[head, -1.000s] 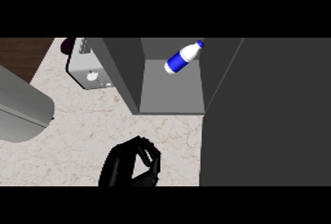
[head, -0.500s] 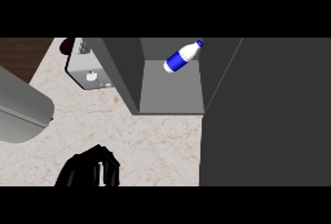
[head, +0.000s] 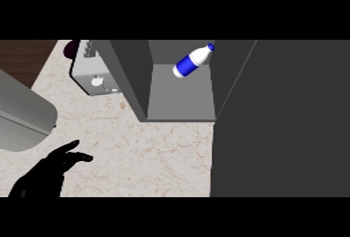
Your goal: Pick up the bottled water, place it into the cabinet and close the cabinet
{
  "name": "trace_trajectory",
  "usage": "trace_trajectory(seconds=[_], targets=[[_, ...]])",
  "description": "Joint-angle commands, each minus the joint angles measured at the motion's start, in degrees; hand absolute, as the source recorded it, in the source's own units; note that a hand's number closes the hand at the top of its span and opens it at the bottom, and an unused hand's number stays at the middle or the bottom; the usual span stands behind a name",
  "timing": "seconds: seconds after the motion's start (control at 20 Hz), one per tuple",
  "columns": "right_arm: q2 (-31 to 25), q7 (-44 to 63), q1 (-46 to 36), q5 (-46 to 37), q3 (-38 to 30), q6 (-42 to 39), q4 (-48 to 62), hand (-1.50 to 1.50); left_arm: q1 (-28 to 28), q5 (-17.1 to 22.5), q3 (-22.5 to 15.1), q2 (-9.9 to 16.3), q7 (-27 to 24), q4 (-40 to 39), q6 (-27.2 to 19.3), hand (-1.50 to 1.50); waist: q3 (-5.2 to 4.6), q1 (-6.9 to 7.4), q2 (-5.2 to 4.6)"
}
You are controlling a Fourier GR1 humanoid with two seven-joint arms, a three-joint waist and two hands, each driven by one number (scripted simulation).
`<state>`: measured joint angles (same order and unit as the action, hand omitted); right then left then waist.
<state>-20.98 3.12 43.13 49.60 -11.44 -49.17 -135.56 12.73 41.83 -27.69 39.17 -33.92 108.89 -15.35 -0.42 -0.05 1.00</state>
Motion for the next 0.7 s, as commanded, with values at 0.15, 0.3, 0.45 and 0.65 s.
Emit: trace_trajectory(seconds=[0.15,0.3,0.45,0.65], targets=[[-1.5,5.4,-1.3,-7.1,2.7,2.4,-17.6,1.50,4.4,4.9,8.0,6.0,-0.9,2.2,4.3,-1.50,-0.29,1.12,0.00],[-1.8,6.6,-2.4,-8.1,5.2,2.1,-17.9,1.50,7.1,5.8,9.5,7.2,-1.4,3.3,5.2,-1.50,-0.38,1.22,0.59],[-3.2,8.2,-5.4,-8.4,7.9,2.5,-17.6,1.50,9.0,7.2,10.2,8.2,-1.4,3.1,7.6,-1.50,-0.55,1.53,0.46],[-4.2,10.3,-9.6,-9.3,11.7,2.8,-16.5,1.50,10.9,8.8,12.4,9.8,-1.9,2.6,9.9,-1.50,-0.77,1.93,0.82]])
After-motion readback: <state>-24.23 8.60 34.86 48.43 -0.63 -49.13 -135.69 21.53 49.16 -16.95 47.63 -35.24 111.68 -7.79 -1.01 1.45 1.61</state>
